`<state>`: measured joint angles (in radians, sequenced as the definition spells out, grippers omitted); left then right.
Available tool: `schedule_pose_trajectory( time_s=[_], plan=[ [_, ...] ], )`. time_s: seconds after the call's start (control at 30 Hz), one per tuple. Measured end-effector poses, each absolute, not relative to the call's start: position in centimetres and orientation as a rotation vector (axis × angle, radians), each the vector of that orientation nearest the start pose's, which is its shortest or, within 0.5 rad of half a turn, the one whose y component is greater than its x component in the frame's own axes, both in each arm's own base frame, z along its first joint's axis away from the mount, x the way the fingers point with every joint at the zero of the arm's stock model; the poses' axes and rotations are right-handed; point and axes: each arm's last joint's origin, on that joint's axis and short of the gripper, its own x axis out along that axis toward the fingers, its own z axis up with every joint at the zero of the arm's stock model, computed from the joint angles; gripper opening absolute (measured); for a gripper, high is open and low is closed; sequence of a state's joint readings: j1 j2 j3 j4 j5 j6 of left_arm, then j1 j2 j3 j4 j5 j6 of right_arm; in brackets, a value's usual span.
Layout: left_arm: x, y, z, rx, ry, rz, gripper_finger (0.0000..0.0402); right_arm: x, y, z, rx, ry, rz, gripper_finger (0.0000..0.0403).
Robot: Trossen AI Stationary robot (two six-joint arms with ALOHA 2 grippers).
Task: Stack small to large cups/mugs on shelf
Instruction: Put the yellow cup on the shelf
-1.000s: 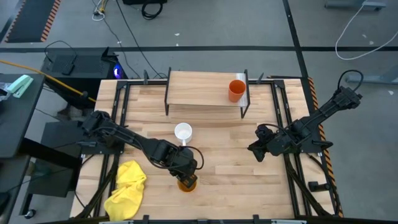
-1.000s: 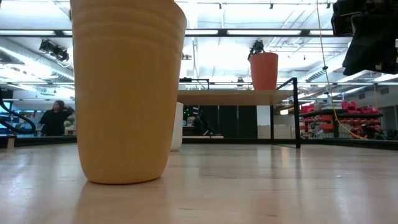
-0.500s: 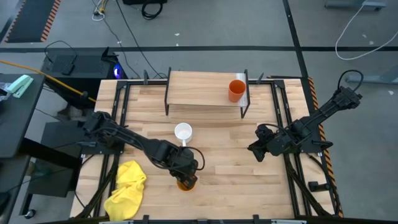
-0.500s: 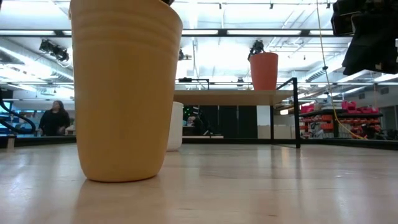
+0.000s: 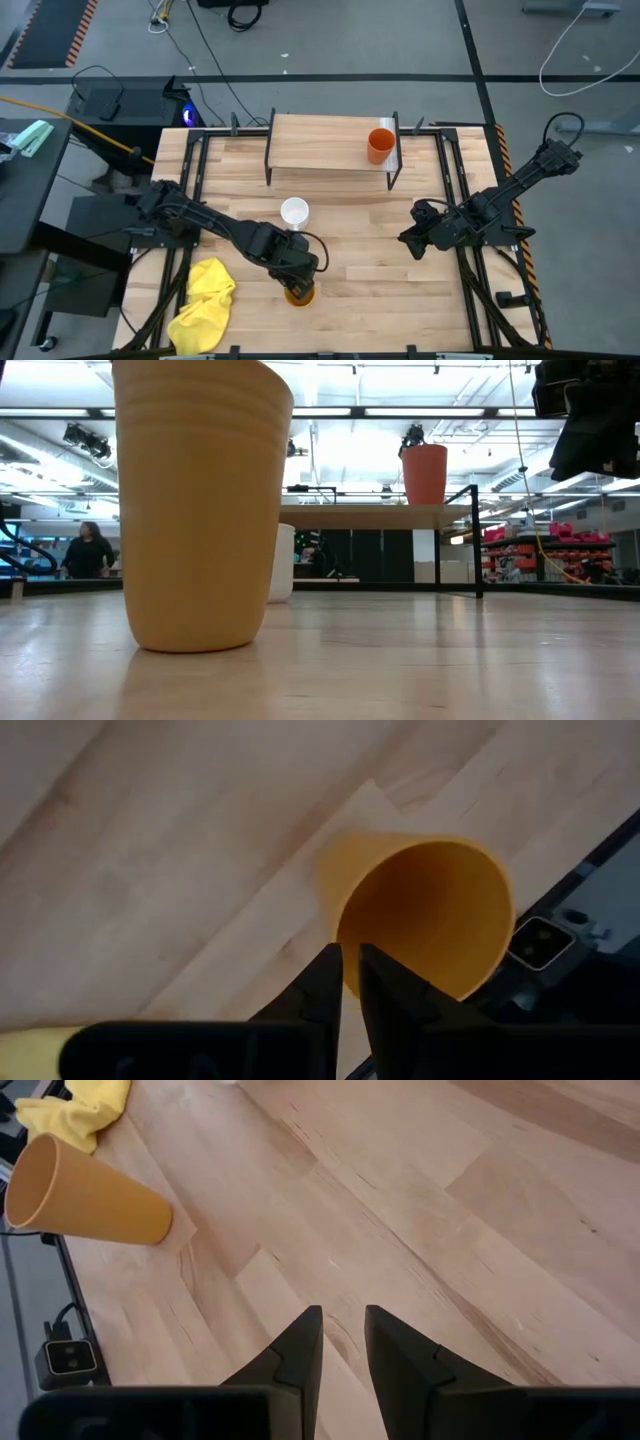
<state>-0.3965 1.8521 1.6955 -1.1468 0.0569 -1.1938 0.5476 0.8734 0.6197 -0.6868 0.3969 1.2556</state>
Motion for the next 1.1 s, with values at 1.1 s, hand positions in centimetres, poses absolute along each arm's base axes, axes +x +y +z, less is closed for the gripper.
schedule_pose_trajectory(
  time_s=[1.1],
  plan=[
    [34.7, -14.9, 27.5, -0.79, 1.323, 0.442, 0.004, 14.1, 7.3, 22.6, 0.749, 0.774, -0.384, 0.0087]
  ],
)
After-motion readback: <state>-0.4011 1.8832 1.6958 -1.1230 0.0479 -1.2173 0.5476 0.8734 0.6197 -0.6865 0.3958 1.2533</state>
